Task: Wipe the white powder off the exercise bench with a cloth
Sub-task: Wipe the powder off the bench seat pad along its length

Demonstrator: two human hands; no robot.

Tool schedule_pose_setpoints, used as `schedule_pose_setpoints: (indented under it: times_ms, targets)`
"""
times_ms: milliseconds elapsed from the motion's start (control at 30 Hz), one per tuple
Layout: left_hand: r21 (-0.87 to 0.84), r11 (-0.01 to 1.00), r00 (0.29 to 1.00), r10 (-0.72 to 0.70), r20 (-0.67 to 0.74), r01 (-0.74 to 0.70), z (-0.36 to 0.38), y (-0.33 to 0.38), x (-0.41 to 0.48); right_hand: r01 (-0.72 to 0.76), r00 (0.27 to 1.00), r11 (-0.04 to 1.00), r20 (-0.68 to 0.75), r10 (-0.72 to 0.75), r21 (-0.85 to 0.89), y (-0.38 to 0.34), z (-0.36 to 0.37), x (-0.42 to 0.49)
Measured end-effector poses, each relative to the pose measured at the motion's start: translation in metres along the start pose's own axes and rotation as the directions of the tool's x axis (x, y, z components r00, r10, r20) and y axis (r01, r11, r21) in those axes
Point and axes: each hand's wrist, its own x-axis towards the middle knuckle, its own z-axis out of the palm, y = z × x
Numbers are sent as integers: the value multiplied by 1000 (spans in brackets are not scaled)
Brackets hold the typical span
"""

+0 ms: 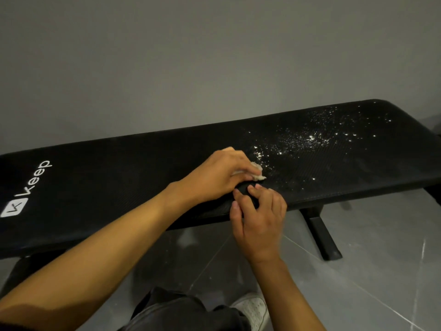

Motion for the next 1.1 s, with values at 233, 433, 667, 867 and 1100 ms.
schedule_pose_setpoints:
  times_ms: [233, 433, 667, 867, 1100]
  targets:
    - [29, 987, 964, -151, -217, 161, 5, -8, 23, -13, 1000, 1000, 8, 13, 10, 0, 0, 1]
    - [-29, 997, 995, -77, -59, 75, -1, 5, -7, -18, 1000, 1000, 14, 18, 23, 0, 0, 0]
    - [-31, 997, 991, -75, -110, 72, 9, 16, -13, 8, 987, 997, 157, -20, 74, 18, -32, -3]
    - [-64, 998, 995, 2, -102, -8, 11, 24, -48, -5, 983, 996, 185, -12, 93, 28, -35, -25]
    - [-79, 997, 996, 4, -87, -11, 13, 22, -40, -54, 990, 983, 141, 29, 177, 22, -27, -27]
